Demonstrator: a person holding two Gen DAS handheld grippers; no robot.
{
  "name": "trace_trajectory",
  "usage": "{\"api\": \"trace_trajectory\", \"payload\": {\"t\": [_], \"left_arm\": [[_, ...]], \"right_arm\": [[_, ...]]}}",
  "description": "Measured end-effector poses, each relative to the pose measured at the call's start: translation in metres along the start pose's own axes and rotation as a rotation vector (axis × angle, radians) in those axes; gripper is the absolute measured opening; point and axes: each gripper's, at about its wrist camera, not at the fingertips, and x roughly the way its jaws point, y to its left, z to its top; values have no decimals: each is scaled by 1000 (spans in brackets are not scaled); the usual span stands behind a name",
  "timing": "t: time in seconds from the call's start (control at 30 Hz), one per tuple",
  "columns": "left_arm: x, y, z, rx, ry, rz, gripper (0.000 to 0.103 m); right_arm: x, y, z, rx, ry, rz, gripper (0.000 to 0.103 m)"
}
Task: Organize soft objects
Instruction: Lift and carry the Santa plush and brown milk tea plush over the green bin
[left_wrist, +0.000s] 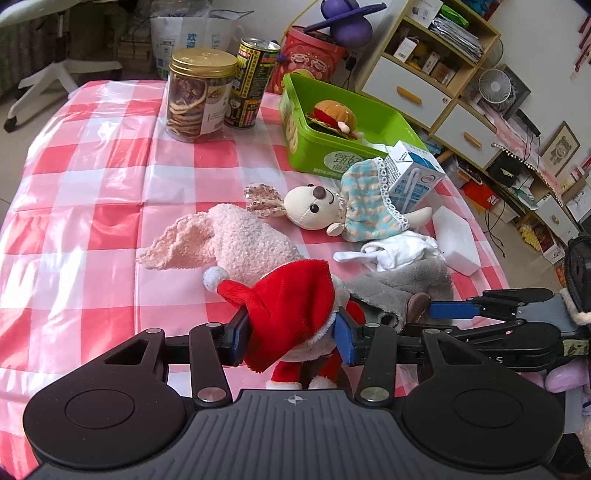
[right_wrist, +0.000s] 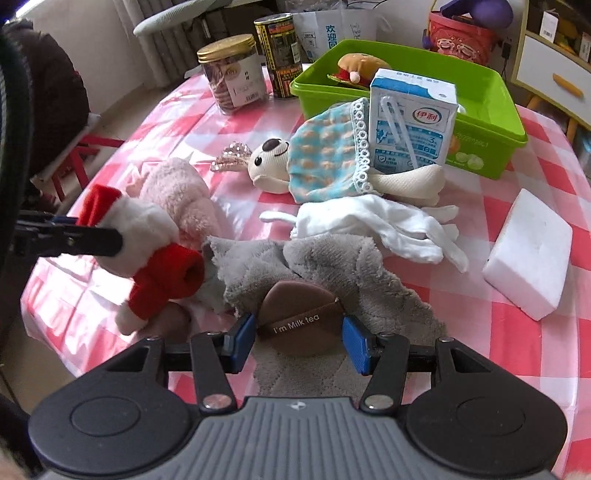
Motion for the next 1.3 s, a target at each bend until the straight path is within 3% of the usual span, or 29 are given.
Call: {"api": "trace_trajectory", "payload": {"t": [0.2, 0.33, 0.5, 0.73, 0.8, 1.0, 1.3], "left_arm": [[-1, 1, 0, -7, -4, 0, 46], [-3, 0, 1, -6, -6, -4, 46], [0, -1, 2, -16, 4, -1, 46], [2, -4, 2, -5, 8, -2, 46], [2, -4, 2, -4, 5, 0, 46], [-5, -3, 5, -20, -14, -19, 46], [-17, -8, 10, -32, -61, -54, 46]], "right_arm": [[-4, -7, 1, 28, -14, 3, 7], [-7, -11, 0, 51, -7, 11, 7], [-2, -7, 3, 83, 5, 2, 35], [16, 6, 4, 33, 34, -35, 35], [17, 6, 3, 30, 32, -38, 27], [0, -4, 0, 67, 5, 4, 20], [-19, -14, 4, 166, -32, 99, 20]]}}
